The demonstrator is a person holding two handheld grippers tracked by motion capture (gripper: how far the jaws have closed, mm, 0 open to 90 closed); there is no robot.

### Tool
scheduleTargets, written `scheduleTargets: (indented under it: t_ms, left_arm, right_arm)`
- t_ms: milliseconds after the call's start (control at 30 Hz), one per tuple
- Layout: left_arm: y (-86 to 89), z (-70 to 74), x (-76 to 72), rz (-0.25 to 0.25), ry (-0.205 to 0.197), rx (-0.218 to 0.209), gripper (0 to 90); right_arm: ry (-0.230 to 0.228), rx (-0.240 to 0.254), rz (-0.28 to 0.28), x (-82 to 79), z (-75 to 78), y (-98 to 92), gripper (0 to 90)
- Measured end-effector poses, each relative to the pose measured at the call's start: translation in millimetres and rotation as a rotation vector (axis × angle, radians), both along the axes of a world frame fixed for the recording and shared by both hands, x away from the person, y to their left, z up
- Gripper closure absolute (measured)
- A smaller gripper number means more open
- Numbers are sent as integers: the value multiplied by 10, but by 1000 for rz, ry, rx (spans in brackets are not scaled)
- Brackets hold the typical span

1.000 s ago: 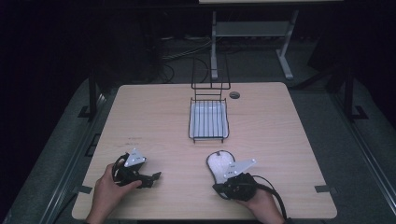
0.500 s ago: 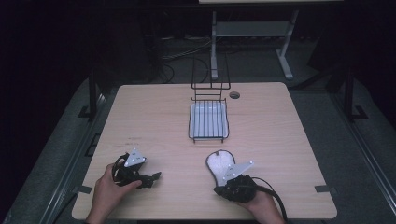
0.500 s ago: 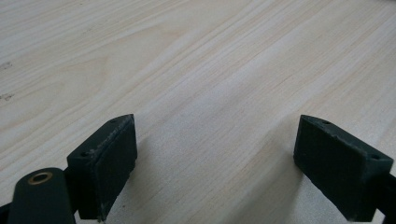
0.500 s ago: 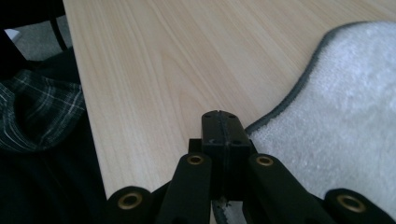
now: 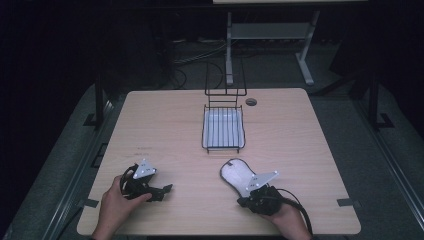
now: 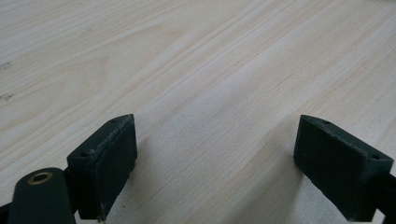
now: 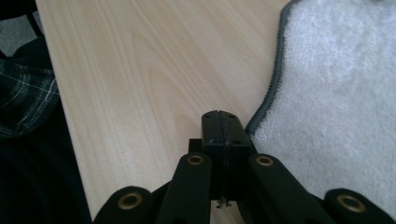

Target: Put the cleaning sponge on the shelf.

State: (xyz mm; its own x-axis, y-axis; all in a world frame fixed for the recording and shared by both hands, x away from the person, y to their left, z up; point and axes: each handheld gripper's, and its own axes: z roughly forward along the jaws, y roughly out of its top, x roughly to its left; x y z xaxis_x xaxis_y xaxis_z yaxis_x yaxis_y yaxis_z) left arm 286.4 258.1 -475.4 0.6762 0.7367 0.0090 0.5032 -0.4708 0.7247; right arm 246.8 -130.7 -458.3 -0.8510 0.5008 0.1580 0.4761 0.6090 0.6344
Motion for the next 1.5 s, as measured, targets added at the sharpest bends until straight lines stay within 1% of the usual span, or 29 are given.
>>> scheduleTargets:
  t_ms: [200,300,567,667,733,833,867,933,1000,1033,1067,1100,1167,1200,1233,1300,1333,1367,1400,1433,1500]
  left_arm:
    - [0,0,0,0,0,0,127]
    - [0,0,0,0,0,0,126]
    - [0,0,0,0,0,0,127]
    - [0,0,0,0,0,0,127]
    - [0,0,0,0,0,0,127]
    - [0,0,0,0,0,0,126]
    - [0,0,0,0,0,-1,127]
    - [-2,-1,-2,2,2,-3,127]
    - [-2,-1,-2,2,2,-2,127]
    - [-2,-1,-2,2,2,-3,127]
    - [-3,-1,-1,3,1,-5,127]
    - [-3,-2,-1,2,0,-6,126]
    - [-3,-1,-1,2,0,-5,126]
    - [-3,-2,0,2,0,-5,127]
    - [-3,-1,-1,3,0,-5,127]
    - [-2,-1,-1,2,1,-4,127]
    - [-2,1,-1,2,3,-3,127]
    - [-2,0,-1,2,1,-3,127]
    - [-2,0,-1,2,1,-3,126]
    - [-2,0,-1,2,2,-3,127]
    - [-2,0,-1,2,2,-3,126]
  right_arm:
    - [-2,-6,-30,55,3,-113,897]
    - [2,-10,-37,62,7,-136,897]
    - [4,-11,-71,105,14,-290,897]
    - [9,-2,-80,110,19,-331,897]
    - [18,21,-74,111,46,-353,894]
    - [22,67,-81,130,127,-406,808]
    - [25,72,-83,143,146,-421,786]
    - [8,86,-100,176,184,-465,723]
    - [-1,99,-129,236,243,-522,622]
    - [-1,99,-129,236,243,-522,622]
    - [-8,97,-132,263,251,-535,577]
    - [-1,92,-145,293,260,-542,533]
    - [0,78,-147,363,251,-538,432]
    - [-2,67,-152,384,253,-534,408]
    - [-4,66,-147,417,251,-531,387]
    - [-4,61,-151,481,258,-522,299]
    - [5,58,-147,534,249,-519,223]
    - [5,58,-147,534,249,-519,223]
    - [9,52,-149,563,241,-512,177]
    - [3,46,-145,606,224,-497,150]
    - [-5,37,-142,647,210,-477,125]
